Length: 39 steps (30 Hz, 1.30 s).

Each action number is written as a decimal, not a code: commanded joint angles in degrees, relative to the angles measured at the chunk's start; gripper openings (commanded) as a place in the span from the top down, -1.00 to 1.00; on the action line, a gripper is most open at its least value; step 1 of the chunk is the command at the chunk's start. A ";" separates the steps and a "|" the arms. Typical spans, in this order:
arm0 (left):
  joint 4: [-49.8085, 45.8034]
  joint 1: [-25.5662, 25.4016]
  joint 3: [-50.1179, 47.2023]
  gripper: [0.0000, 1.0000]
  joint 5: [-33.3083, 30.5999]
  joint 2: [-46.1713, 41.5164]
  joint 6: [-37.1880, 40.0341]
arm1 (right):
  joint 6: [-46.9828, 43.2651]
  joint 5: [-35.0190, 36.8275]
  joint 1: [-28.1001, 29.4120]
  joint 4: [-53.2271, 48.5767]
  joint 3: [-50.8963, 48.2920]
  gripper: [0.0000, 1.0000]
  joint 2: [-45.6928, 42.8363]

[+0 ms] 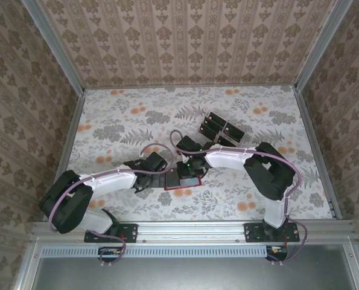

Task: Put the credit cards into the card holder
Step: Insert the credit card into the card slot.

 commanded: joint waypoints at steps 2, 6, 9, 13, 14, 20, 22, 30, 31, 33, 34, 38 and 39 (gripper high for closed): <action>-0.52 1.04 0.18 -1.00 -0.81 -0.52 0.10 | 1.07 0.58 -1.64 1.50 -4.23 0.66 -2.82; -1.00 1.59 0.88 -1.00 -0.86 -0.82 0.76 | 1.90 -0.14 -1.97 3.33 -6.28 0.66 -4.02; -0.74 1.51 1.40 -1.00 -0.43 -0.82 1.03 | 2.27 -1.04 -1.91 4.21 -6.32 0.65 -5.44; -0.32 1.45 2.07 -1.00 0.21 -0.47 1.31 | 2.27 -0.74 -1.89 3.78 -5.05 0.64 -7.87; -0.32 1.42 2.32 -0.99 0.26 -0.30 1.32 | 2.10 -0.72 -1.88 3.47 -4.67 0.65 -8.08; 0.42 1.14 3.03 -1.00 0.40 1.26 1.07 | 1.10 -0.95 -1.89 2.12 -2.05 0.73 -6.31; 0.90 1.02 3.11 -1.00 0.49 1.96 1.08 | 1.08 -1.14 -1.81 2.31 -1.82 0.76 -5.20; 2.05 0.89 3.82 -1.00 0.91 4.65 1.42 | 1.20 -1.31 -1.35 2.97 -1.75 0.83 -2.70; 2.27 0.86 3.90 -1.00 1.02 4.80 1.47 | 1.21 -1.35 -1.32 2.91 -1.82 0.83 -2.43; 2.58 0.83 3.99 -1.00 1.14 5.24 1.56 | 1.22 -1.25 -1.25 2.97 -2.06 0.84 -2.24; 2.73 0.84 3.98 -1.00 1.18 5.47 1.59 | 1.23 -1.16 -1.21 2.95 -2.23 0.84 -2.22; 3.36 0.76 3.91 -0.99 1.55 6.16 1.59 | 1.36 -0.74 -1.27 2.88 -2.94 0.86 -2.44; 3.45 0.72 3.91 -1.00 1.64 6.32 1.51 | 1.38 -0.61 -1.23 2.87 -3.13 0.86 -2.62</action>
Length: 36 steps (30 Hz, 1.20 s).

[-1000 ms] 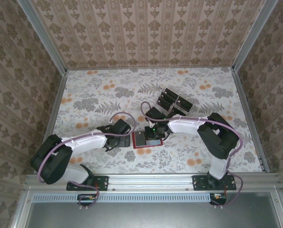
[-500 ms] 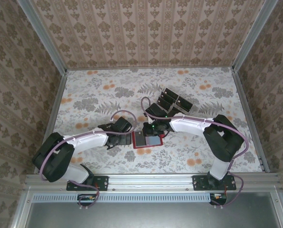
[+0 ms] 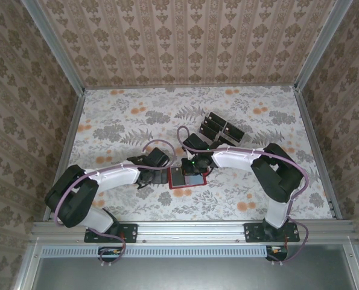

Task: Put the credit cards into the card holder
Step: Insert the credit card into the card slot.

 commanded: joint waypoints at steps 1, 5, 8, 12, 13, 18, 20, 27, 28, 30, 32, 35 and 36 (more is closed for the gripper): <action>2.84 -0.27 0.50 -1.00 1.02 2.41 0.83 | 0.11 0.06 0.39 -0.71 -0.48 0.87 0.41; 3.14 -0.33 0.47 -0.99 1.25 2.82 0.81 | 0.35 -0.03 0.43 -0.53 -1.28 0.89 0.26; 3.36 -0.46 0.44 -1.00 1.28 3.08 0.90 | 0.36 -0.14 0.60 -0.49 -1.44 0.90 0.51; 3.70 -0.40 0.41 -1.00 1.41 3.37 0.92 | 0.62 -0.28 1.00 -0.25 -1.40 0.91 0.88; 3.77 -0.38 0.41 -1.00 1.37 3.43 0.95 | 0.64 -0.44 1.06 -0.29 -1.35 0.91 1.04; 4.10 -0.45 0.32 -1.00 1.55 3.92 0.91 | 1.05 -0.85 1.85 0.10 -0.56 0.91 1.90; 4.30 -0.46 0.28 -1.00 1.68 4.05 1.06 | 1.32 -1.07 2.16 0.16 -0.22 0.91 2.25; 4.80 -0.46 0.41 -1.00 1.81 4.61 1.17 | 2.99 -2.03 3.08 1.59 0.58 0.91 2.96; 4.83 -0.44 0.36 -1.00 1.82 4.70 1.19 | 3.21 -2.12 3.18 1.75 0.67 0.91 2.96; 4.93 -0.38 0.42 -1.00 1.95 4.87 1.27 | 3.58 -2.22 3.31 1.98 0.93 0.91 3.09; 4.91 -0.46 0.50 -1.00 1.91 4.94 1.36 | 3.77 -2.22 3.28 2.01 1.27 0.91 2.99; 4.61 -0.14 0.65 -1.00 1.68 4.87 1.67 | 3.53 -1.48 3.25 1.25 1.72 0.91 1.99; 4.24 0.04 0.81 -1.00 1.50 4.61 1.99 | 3.37 -1.14 3.25 0.87 1.88 0.91 1.22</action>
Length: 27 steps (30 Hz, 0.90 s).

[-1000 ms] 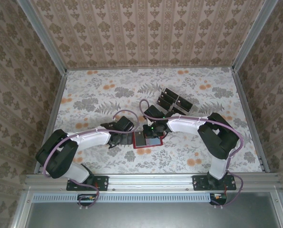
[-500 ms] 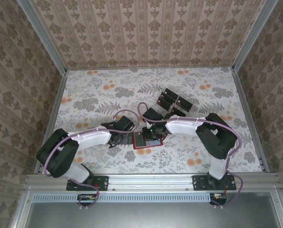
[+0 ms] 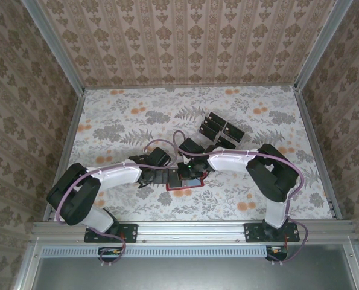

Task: Put the credit cards into the card holder
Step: Insert the credit card into the card slot.

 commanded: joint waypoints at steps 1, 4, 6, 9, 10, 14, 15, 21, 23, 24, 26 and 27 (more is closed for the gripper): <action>4.31 0.70 -0.22 -1.00 1.33 2.73 1.74 | 0.23 0.38 0.34 -1.17 1.96 0.90 -1.54; 3.06 2.45 -0.33 -0.99 0.84 0.26 2.73 | -1.26 2.24 -0.11 -3.69 2.40 0.79 -4.75; 1.87 3.99 -0.33 -1.00 0.54 -2.32 3.47 | -2.73 3.67 -0.76 -5.83 2.71 0.58 -6.53; -0.03 5.00 0.04 -1.00 0.60 -6.25 4.17 | -5.11 5.02 -1.98 -8.59 3.02 0.30 -7.49; -0.53 5.00 0.18 -1.00 0.65 -7.29 4.18 | -5.81 5.16 -2.36 -9.35 3.15 0.26 -7.38; -1.77 4.47 0.20 -0.99 2.03 -10.50 3.10 | -8.11 5.51 -3.36 -10.78 4.13 0.17 -5.87; -1.83 3.96 0.11 -0.99 2.18 -10.89 2.52 | -8.67 5.60 -3.52 -11.12 4.65 0.16 -5.22; -1.44 -0.50 0.25 -1.00 1.08 -10.14 -0.85 | -11.16 6.99 -3.65 -12.72 6.65 0.01 -1.85; -1.08 -1.96 0.26 -1.00 0.61 -9.24 -1.74 | -11.75 7.78 -3.64 -13.32 6.93 0.00 -1.22; -0.74 -2.61 0.19 -1.00 0.42 -8.58 -2.19 | -12.05 8.16 -3.66 -13.51 7.02 0.00 -0.96; -0.14 -3.53 0.18 -1.00 0.04 -7.28 -2.83 | -12.50 9.01 -3.79 -13.95 7.02 0.00 -0.71; 0.36 -3.84 0.09 -1.00 0.03 -6.58 -2.98 | -12.74 9.35 -3.81 -13.91 7.02 0.00 -0.57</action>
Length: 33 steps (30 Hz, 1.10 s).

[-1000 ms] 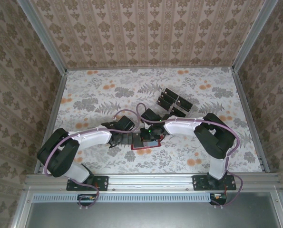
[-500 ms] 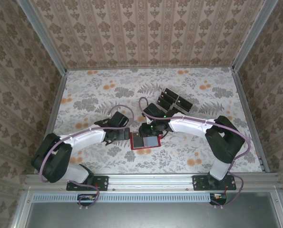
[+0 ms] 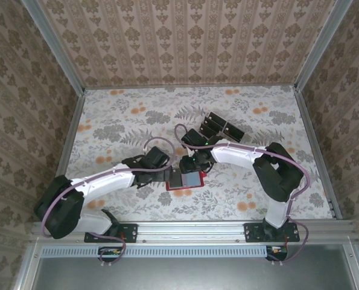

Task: Put the credit cards into the card holder
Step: Insert the credit card into the card slot, then flip over the card slot in the card holder.

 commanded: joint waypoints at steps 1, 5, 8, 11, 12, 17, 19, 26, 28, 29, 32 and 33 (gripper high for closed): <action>0.58 -1.11 0.11 -0.99 -1.19 2.26 -2.42 | -2.23 2.87 -0.23 -2.65 1.69 0.00 0.81; 1.32 -1.73 0.45 -0.99 -1.35 4.46 -2.43 | -2.44 3.37 -0.56 -2.65 1.01 -0.01 0.63; 1.74 -1.89 0.59 -0.99 -1.50 5.16 -2.33 | -2.41 3.37 -0.77 -2.66 0.75 -0.01 0.61; 1.50 -1.86 0.65 -1.00 -1.80 5.10 -2.33 | -1.92 2.61 -0.73 -2.53 0.26 0.00 -0.29; 1.12 -1.93 0.63 -1.00 -2.18 4.87 -2.56 | -1.46 2.05 -0.68 -2.13 -0.01 0.01 -0.76; -0.94 -1.50 -0.88 -1.00 -4.66 1.46 -3.80 | 1.69 -1.50 0.09 0.66 -2.65 0.18 -4.32; -1.87 -0.89 -1.62 -1.00 -4.89 0.19 -4.03 | 3.69 -2.98 0.61 2.55 -4.29 0.37 -5.54; -3.15 0.77 -3.58 -1.00 -4.48 -0.29 -3.34 | 8.40 -4.74 2.74 7.81 -7.89 0.86 -6.06; -2.62 1.13 -4.33 -1.00 -4.37 0.04 -3.16 | 9.15 -4.84 3.23 8.76 -8.18 0.91 -5.33; -2.45 1.25 -4.60 -1.00 -4.24 0.24 -3.16 | 9.43 -4.88 3.46 9.16 -8.24 0.93 -4.99; -1.52 1.64 -5.38 -1.00 -3.89 0.98 -3.06 | 10.00 -4.98 4.02 9.94 -8.16 0.96 -3.76; -1.27 1.75 -5.51 -0.99 -3.77 1.21 -3.02 | 10.07 -5.00 4.12 10.04 -8.13 0.98 -3.34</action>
